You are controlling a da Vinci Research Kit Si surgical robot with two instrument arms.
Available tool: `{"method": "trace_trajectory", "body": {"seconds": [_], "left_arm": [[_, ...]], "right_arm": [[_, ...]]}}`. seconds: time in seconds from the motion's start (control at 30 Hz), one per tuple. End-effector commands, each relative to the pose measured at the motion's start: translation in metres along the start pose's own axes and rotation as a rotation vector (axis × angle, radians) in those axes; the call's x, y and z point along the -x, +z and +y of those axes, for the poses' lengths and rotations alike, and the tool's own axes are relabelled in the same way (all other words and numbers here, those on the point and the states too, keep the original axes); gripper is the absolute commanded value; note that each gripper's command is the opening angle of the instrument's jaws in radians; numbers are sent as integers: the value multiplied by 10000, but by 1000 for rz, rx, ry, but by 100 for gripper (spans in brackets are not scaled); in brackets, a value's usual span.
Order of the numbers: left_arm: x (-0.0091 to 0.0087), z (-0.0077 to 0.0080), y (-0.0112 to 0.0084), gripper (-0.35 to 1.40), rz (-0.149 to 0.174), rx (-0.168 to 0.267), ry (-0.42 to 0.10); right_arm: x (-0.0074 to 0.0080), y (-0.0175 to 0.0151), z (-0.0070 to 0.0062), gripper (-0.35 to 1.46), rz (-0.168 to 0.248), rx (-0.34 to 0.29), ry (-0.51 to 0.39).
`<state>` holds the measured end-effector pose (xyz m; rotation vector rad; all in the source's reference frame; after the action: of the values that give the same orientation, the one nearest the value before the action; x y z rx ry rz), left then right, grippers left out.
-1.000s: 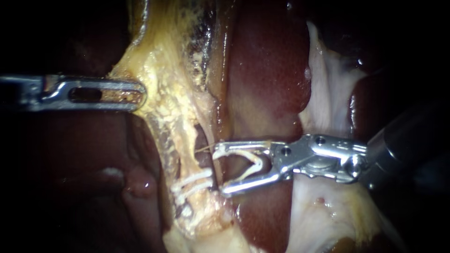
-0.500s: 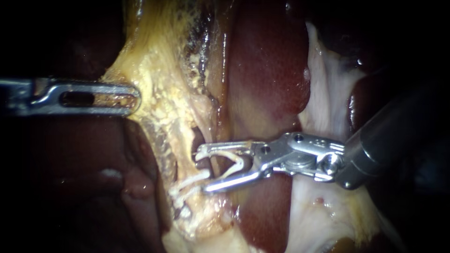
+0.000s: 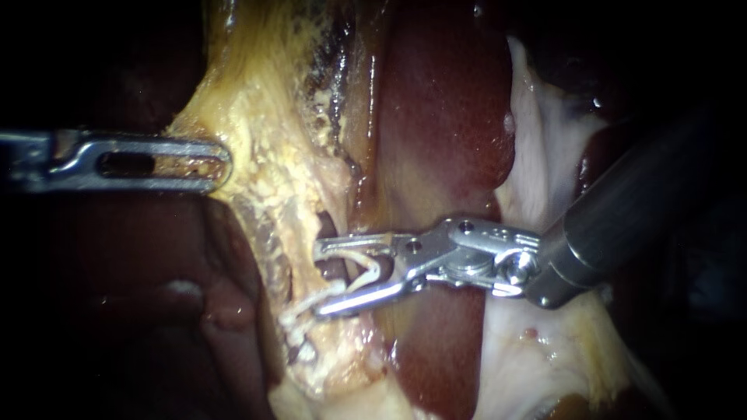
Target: Clipping third clip left tube
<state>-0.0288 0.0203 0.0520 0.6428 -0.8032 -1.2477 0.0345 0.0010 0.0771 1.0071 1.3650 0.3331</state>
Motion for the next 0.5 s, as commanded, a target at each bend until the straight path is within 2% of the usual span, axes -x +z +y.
{"method": "trace_trajectory", "body": {"seconds": [0.03, 0.2, 0.3, 0.5], "left_arm": [[0, 0, 0, -35, 0, 0, 0], [1, 1, 0, -35, 0, 0, 0], [1, 3, 1, -35, 1, -1, 1], [1, 4, 1, -35, 1, -1, 1]], "right_arm": [[-2, 3, 1, 53, 5, -12, 4], [-8, 19, 11, 53, 33, -82, 10], [-12, 31, 17, 53, 37, -97, 12], [-15, 43, 19, 53, 44, -112, 19]]}}
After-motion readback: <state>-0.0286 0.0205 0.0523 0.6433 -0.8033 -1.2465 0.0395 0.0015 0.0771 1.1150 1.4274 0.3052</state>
